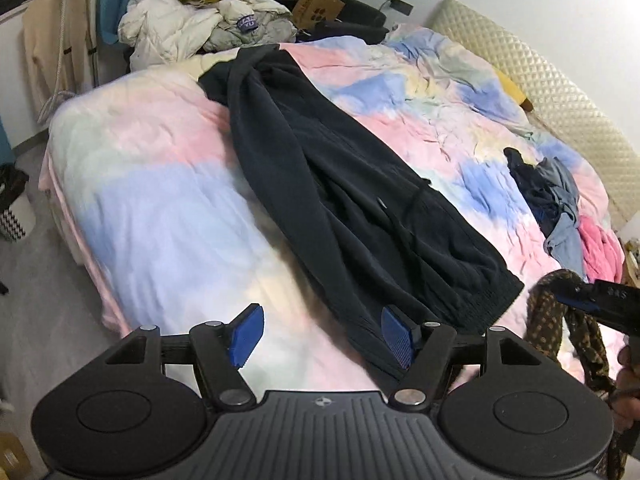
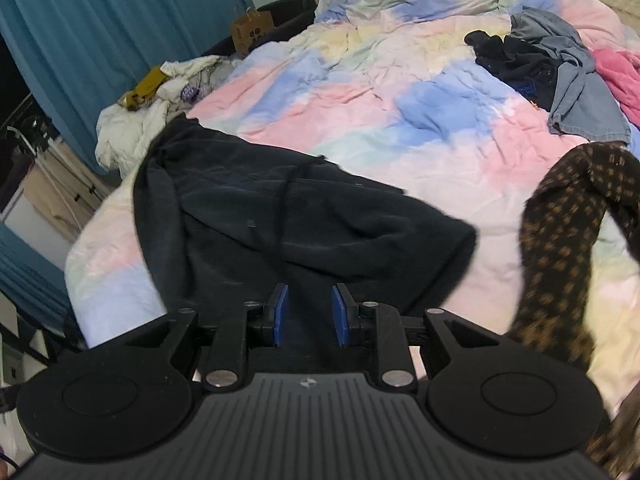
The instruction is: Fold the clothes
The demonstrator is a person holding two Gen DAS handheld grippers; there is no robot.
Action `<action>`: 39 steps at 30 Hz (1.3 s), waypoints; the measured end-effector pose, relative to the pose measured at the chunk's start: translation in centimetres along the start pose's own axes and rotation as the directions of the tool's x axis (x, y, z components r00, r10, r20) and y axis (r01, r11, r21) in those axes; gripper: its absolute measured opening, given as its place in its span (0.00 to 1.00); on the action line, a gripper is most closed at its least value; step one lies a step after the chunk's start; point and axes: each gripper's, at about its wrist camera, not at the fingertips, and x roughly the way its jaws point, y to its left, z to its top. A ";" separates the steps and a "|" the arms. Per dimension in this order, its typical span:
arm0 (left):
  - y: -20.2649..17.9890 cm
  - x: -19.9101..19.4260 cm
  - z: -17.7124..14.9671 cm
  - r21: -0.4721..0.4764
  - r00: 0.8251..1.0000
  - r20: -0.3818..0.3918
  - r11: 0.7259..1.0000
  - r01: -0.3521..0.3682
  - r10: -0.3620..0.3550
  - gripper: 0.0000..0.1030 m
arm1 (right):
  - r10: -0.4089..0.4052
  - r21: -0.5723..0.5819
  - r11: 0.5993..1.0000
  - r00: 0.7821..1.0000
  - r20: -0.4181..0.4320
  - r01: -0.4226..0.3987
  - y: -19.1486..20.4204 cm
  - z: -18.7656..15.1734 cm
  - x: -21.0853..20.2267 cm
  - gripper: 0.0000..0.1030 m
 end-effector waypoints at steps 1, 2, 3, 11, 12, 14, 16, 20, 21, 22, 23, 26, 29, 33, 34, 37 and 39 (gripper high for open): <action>1.2 -0.3 1.3 0.010 1.000 -0.007 1.000 -0.003 0.003 0.65 | 0.001 0.009 1.000 1.000 0.008 -0.001 1.3 -0.2 -0.3 0.25; 2.1 -0.7 2.4 0.019 1.000 -0.008 1.000 -0.003 0.003 0.65 | -0.001 0.016 1.000 1.000 0.015 0.001 2.3 -0.4 -0.5 0.25; 3.0 -1.1 3.5 0.031 1.000 -0.004 1.000 0.002 -0.002 0.65 | -0.004 0.024 1.000 1.000 0.021 0.004 3.3 -0.5 -0.6 0.25; 8.8 -3.5 9.6 0.013 0.998 0.040 0.999 -0.048 0.047 0.65 | 0.020 0.003 1.000 0.998 0.058 -0.020 10.2 -1.6 0.1 0.25; 9.4 -3.6 10.2 0.010 0.998 0.038 0.999 -0.044 0.044 0.65 | 0.019 -0.003 1.000 0.998 0.059 -0.018 11.0 -1.7 0.4 0.25; 10.7 -3.7 11.4 0.020 0.998 0.035 0.999 -0.043 0.042 0.65 | 0.006 0.004 1.000 0.998 0.055 -0.007 12.3 -2.0 0.9 0.25; 12.4 -3.5 12.7 0.035 0.999 0.025 0.998 -0.044 0.043 0.65 | -0.005 0.023 1.000 0.998 0.056 0.004 13.9 -2.5 1.5 0.25; 16.8 -1.9 15.9 0.057 1.000 -0.001 0.998 -0.009 0.009 0.65 | -0.058 0.045 0.997 0.996 0.073 0.055 17.2 -3.3 3.2 0.25; 17.7 -1.3 16.8 0.082 1.000 -0.004 0.997 -0.001 0.002 0.65 | -0.072 0.058 0.996 0.994 0.081 0.067 17.9 -3.5 3.5 0.25; 18.7 -0.8 17.8 0.107 1.000 -0.013 0.994 0.005 -0.003 0.65 | -0.087 0.084 0.993 0.992 0.088 0.080 18.6 -3.7 3.8 0.25; 19.7 -0.4 18.7 0.132 1.000 -0.022 0.991 0.011 -0.008 0.65 | -0.103 0.112 0.989 0.990 0.094 0.092 19.4 -4.0 4.2 0.25; 22.6 0.3 21.6 0.174 0.999 -0.043 0.984 0.027 -0.019 0.65 | -0.142 0.175 0.977 0.985 0.095 0.124 21.7 -4.4 5.3 0.25; 24.8 1.0 24.4 0.169 0.998 -0.054 0.985 0.038 -0.029 0.65 | -0.161 0.197 0.970 0.983 0.089 0.141 24.0 -4.4 6.1 0.25; 26.2 2.8 27.4 0.146 0.998 -0.060 0.988 0.039 -0.031 0.65 | -0.154 0.190 0.972 0.985 0.076 0.137 25.7 -4.0 8.2 0.25; 26.4 3.3 28.1 0.140 0.998 -0.060 0.989 0.039 -0.030 0.65 | -0.151 0.188 0.973 0.986 0.075 0.135 25.9 -3.9 8.7 0.25; 26.3 4.5 29.9 0.109 0.997 -0.066 0.993 0.041 -0.033 0.65 | -0.139 0.182 0.975 0.988 0.060 0.127 26.5 -3.5 10.6 0.25; 26.2 5.3 31.3 0.108 0.997 -0.072 0.993 0.049 -0.042 0.65 | -0.134 0.173 0.977 0.990 0.044 0.125 27.2 -3.1 12.0 0.25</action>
